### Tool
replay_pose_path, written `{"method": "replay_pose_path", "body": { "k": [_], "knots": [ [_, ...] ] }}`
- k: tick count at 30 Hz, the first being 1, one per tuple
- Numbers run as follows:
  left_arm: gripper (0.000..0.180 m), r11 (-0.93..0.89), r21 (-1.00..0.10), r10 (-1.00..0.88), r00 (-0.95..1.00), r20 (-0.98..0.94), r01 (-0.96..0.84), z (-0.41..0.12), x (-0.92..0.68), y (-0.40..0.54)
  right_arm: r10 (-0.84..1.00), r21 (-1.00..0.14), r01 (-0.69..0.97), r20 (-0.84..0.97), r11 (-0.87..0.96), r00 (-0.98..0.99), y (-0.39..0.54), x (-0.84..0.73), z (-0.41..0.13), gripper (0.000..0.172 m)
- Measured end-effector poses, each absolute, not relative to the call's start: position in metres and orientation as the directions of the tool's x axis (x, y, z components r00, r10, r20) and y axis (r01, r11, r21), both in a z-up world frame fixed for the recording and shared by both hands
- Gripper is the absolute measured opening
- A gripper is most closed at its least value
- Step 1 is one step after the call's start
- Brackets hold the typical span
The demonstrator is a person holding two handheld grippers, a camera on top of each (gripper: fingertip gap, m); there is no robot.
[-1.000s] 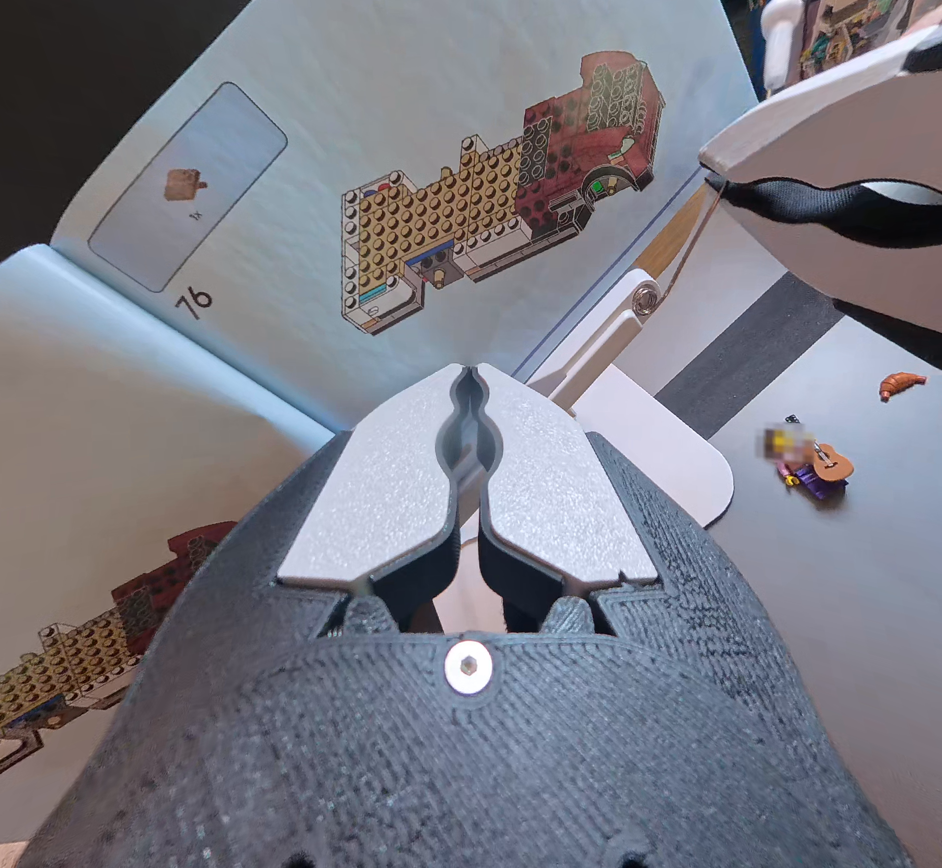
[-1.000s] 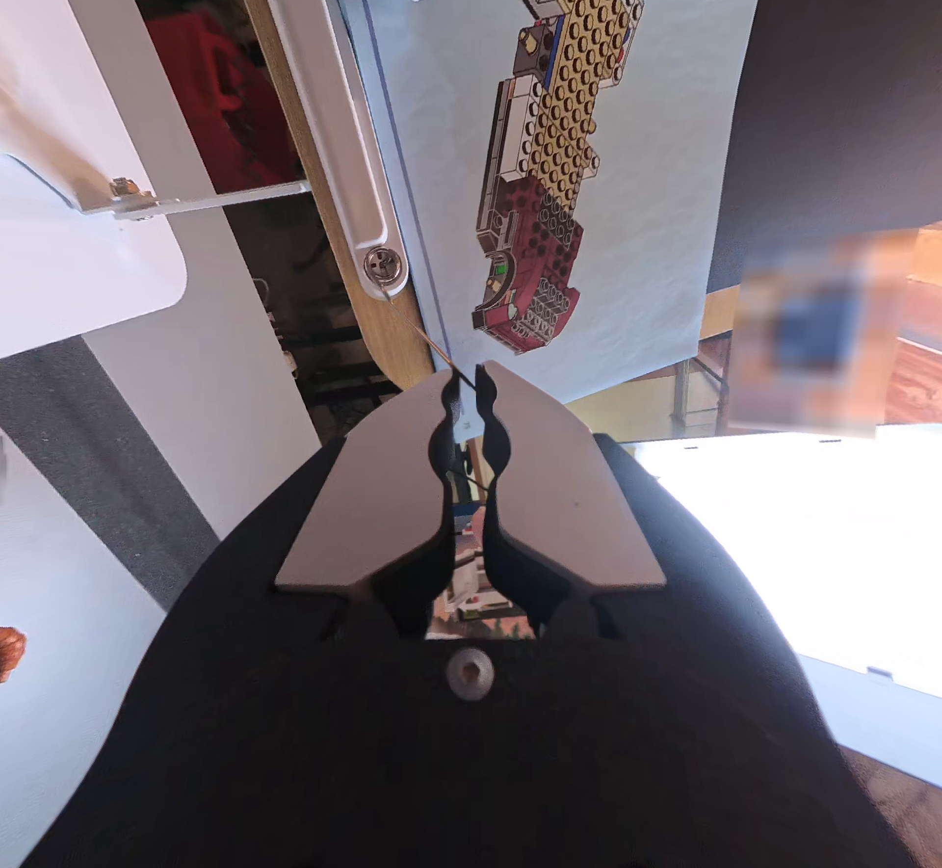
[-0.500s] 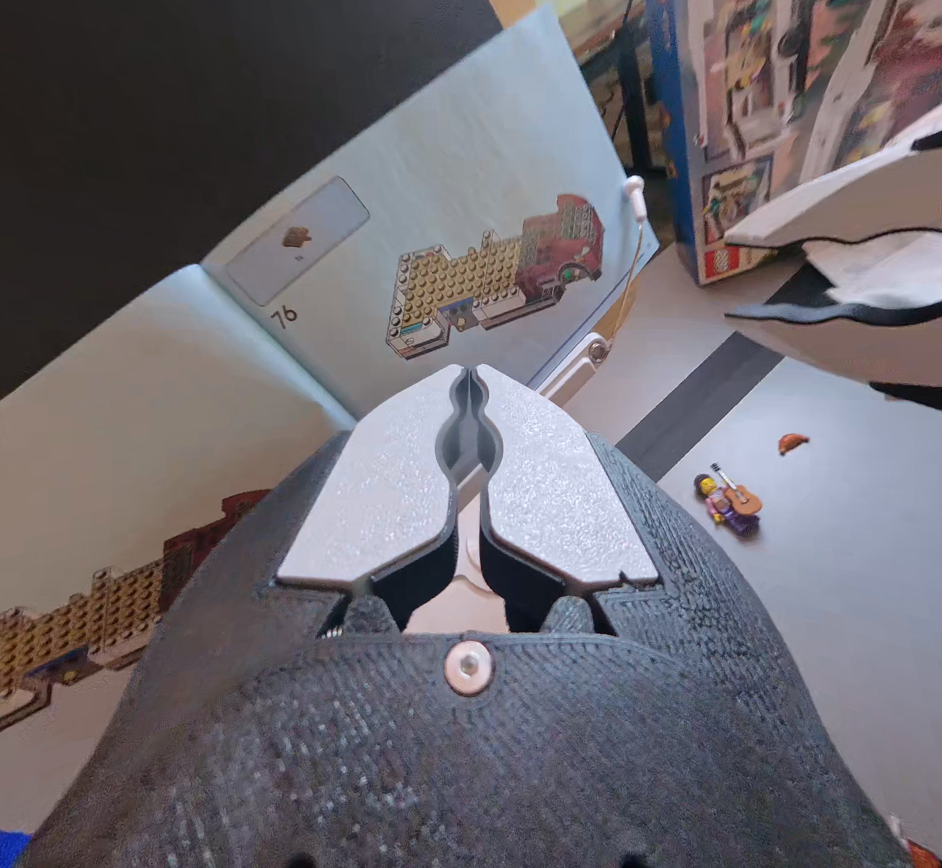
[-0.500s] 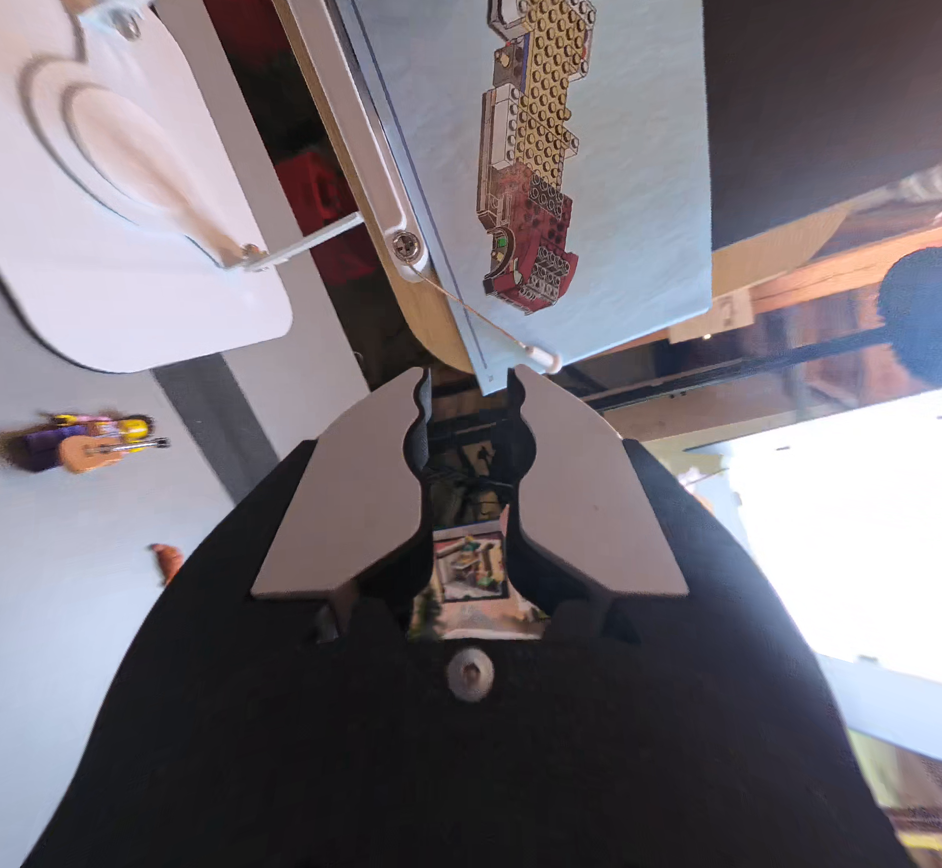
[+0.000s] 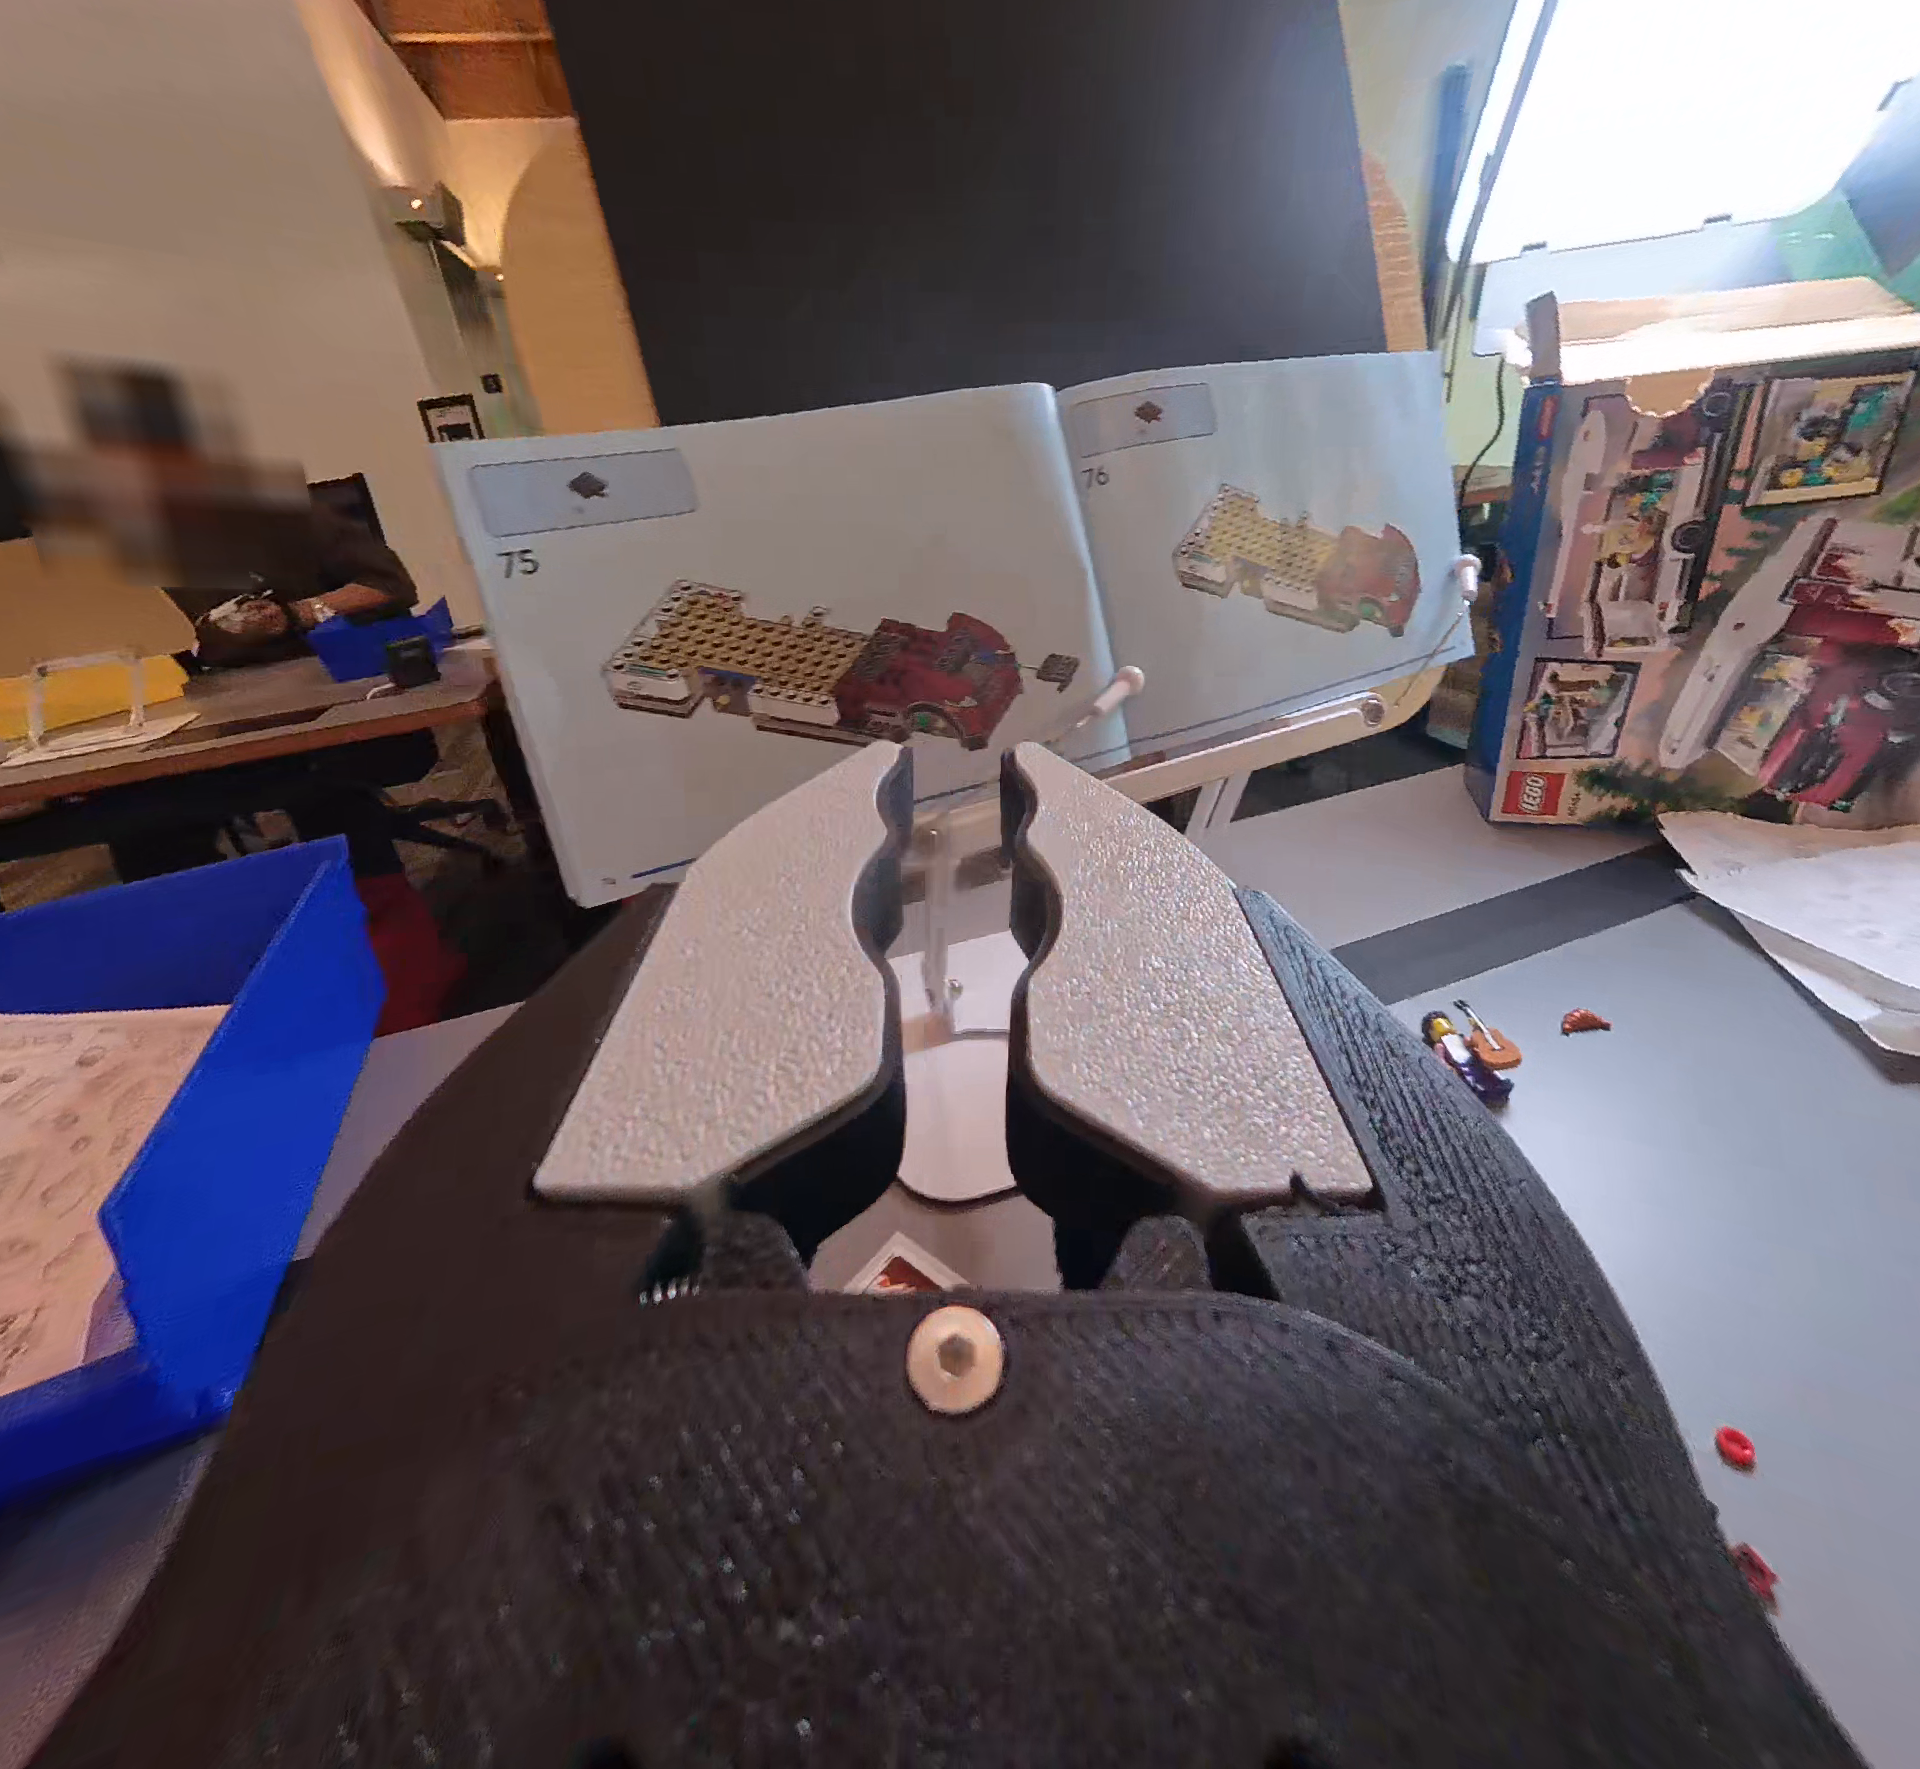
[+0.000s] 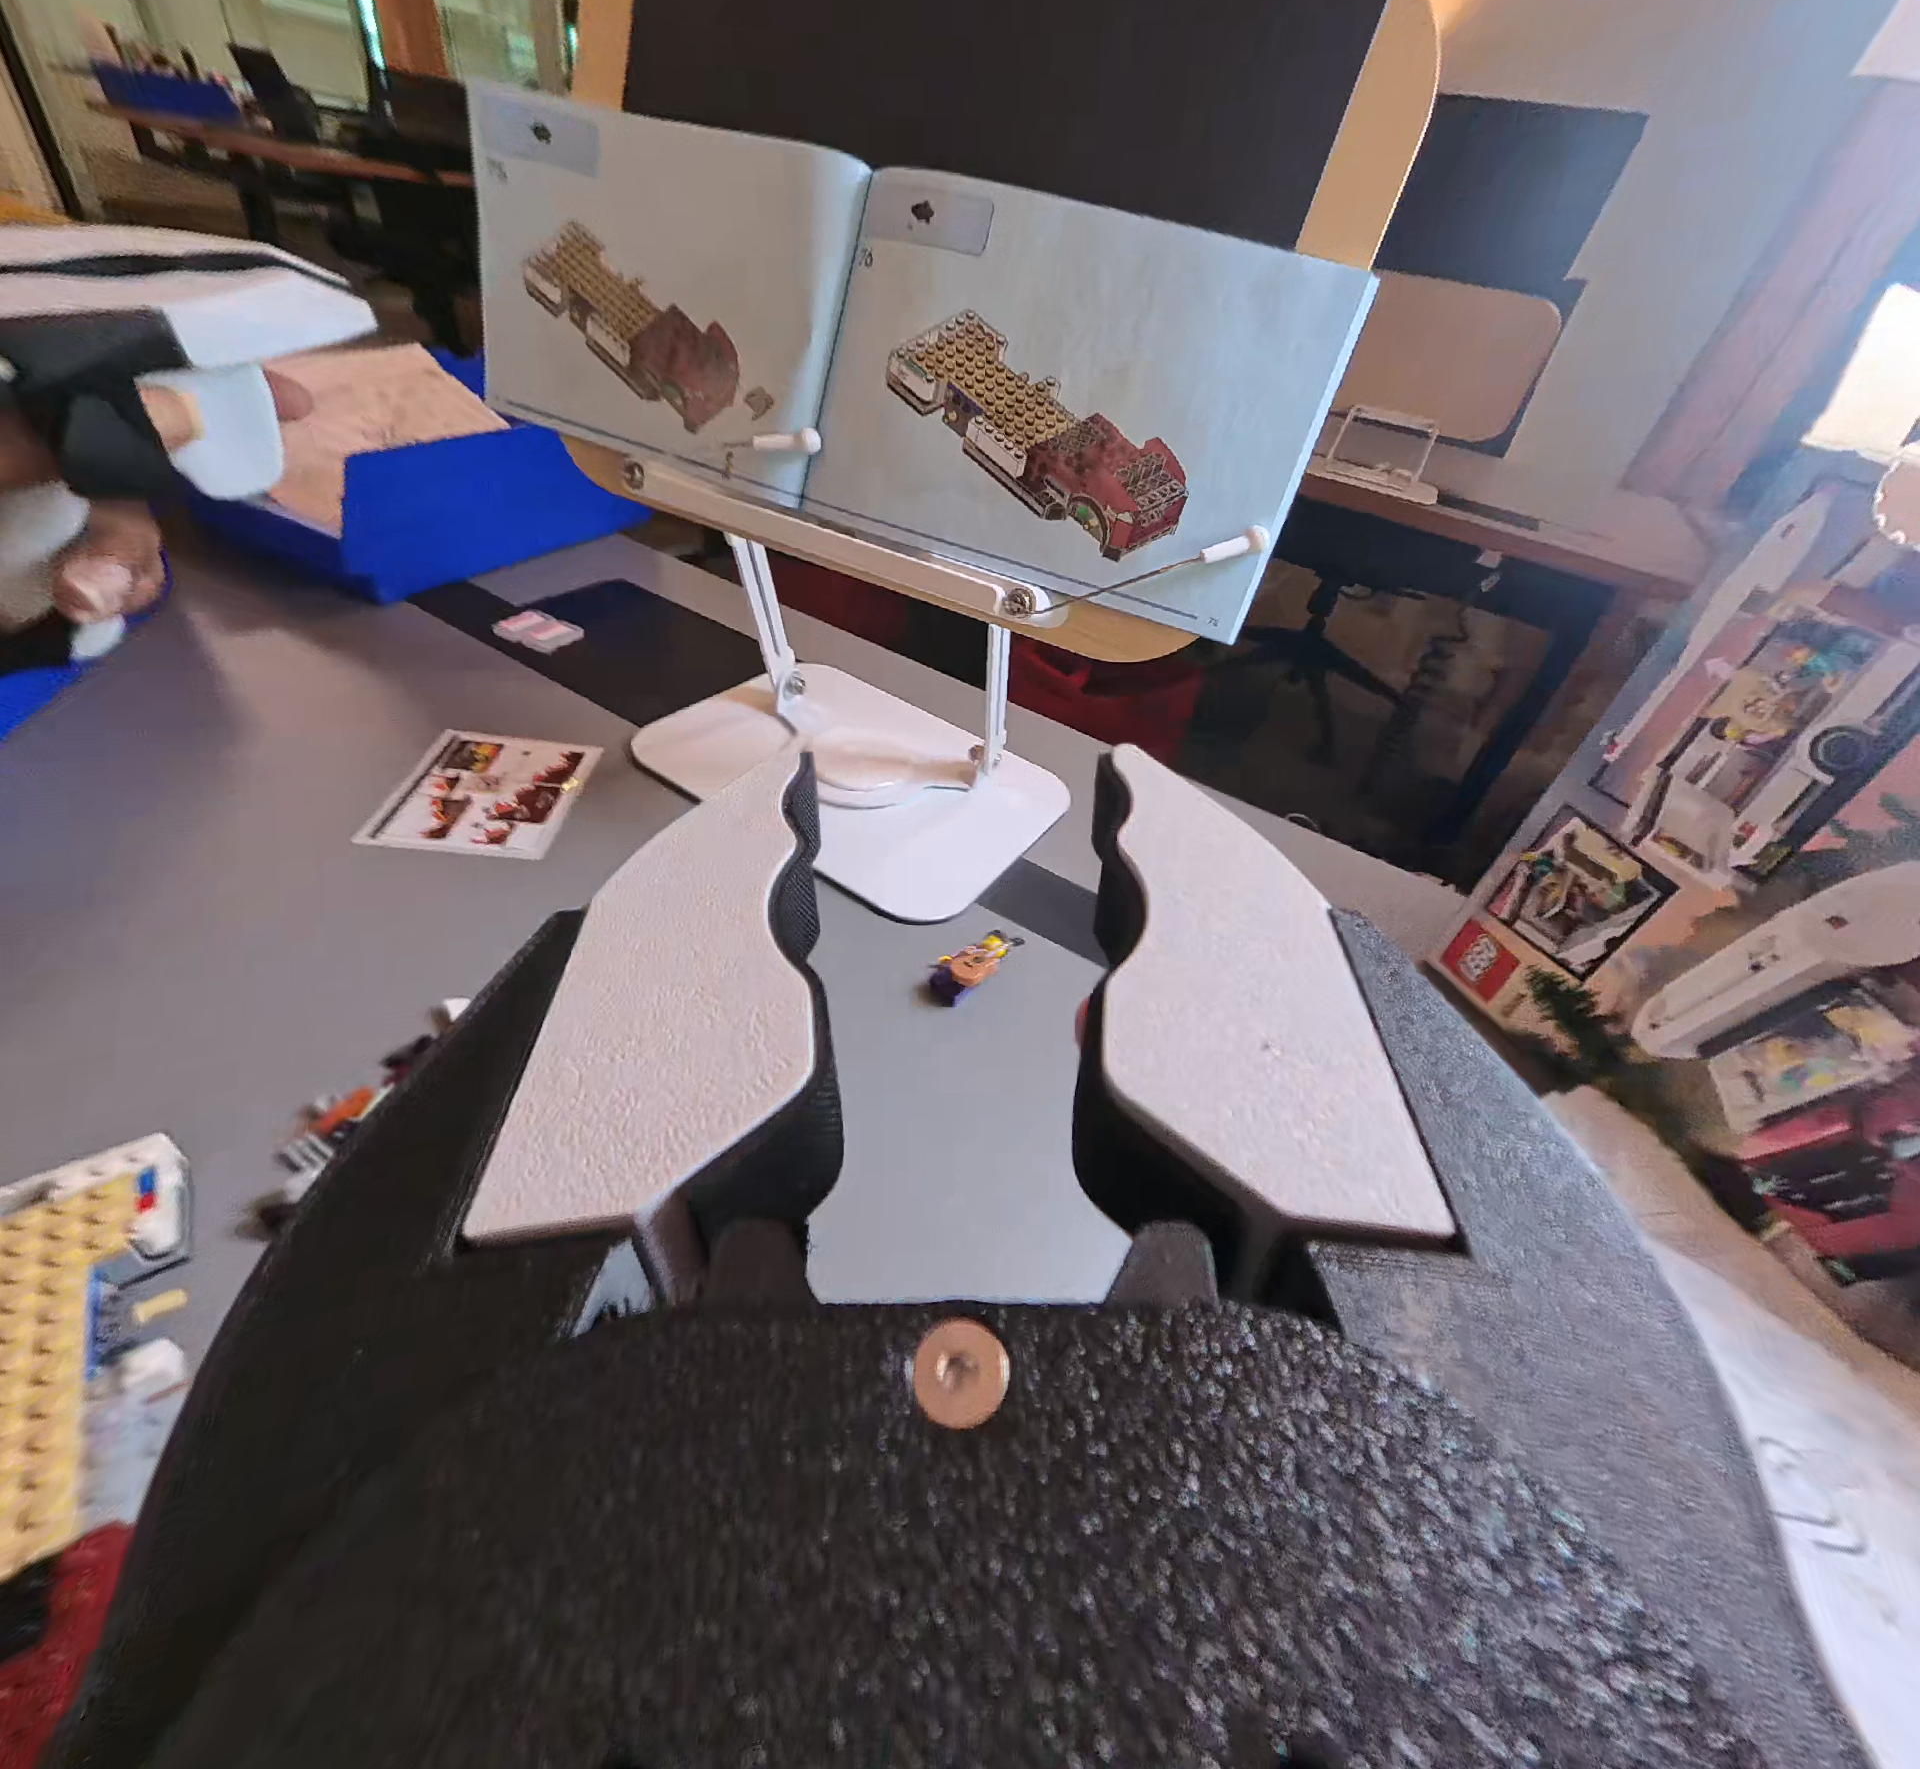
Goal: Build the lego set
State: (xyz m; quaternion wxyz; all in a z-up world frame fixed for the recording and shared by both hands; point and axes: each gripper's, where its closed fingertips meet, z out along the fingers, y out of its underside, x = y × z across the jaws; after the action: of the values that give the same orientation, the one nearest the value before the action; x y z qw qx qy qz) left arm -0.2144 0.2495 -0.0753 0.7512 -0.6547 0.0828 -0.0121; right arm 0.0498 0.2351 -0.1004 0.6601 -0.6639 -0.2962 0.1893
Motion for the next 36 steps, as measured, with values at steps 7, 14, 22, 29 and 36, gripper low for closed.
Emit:
{"method": "replay_pose_path", "body": {
  "k": [7, 14, 22, 29, 36],
  "knots": [
    [0.016, 0.199, -0.977, -0.015, 0.997, -0.076, -0.072, -0.047, -0.263, 0.255, 0.687, -0.997, -0.047, 0.012, 0.068, 0.727, 0.201, 0.033, -0.110, 0.020],
    [0.000, 0.217, -0.971, 0.098, 0.992, -0.076, -0.096, -0.026, -0.293, 0.301, 0.726, -0.996, -0.077, -0.015, 0.052, 0.688, 0.198, 0.026, -0.129, 0.003],
    [0.000, 0.246, -0.969, 0.088, 0.996, -0.006, -0.028, -0.033, -0.295, 0.338, 0.758, -0.999, -0.044, -0.012, 0.022, 0.653, 0.201, 0.021, -0.145, 0.006],
    [0.000, 0.254, -0.967, 0.078, 0.997, -0.015, -0.034, -0.033, -0.295, 0.338, 0.763, -0.999, -0.003, 0.036, 0.050, 0.646, 0.199, 0.015, -0.152, 0.007],
    [0.000, 0.251, -0.967, 0.073, 0.997, -0.019, -0.036, -0.033, -0.293, 0.337, 0.764, -0.999, 0.007, 0.041, 0.048, 0.644, 0.200, 0.015, -0.155, 0.008]
  ]
}}
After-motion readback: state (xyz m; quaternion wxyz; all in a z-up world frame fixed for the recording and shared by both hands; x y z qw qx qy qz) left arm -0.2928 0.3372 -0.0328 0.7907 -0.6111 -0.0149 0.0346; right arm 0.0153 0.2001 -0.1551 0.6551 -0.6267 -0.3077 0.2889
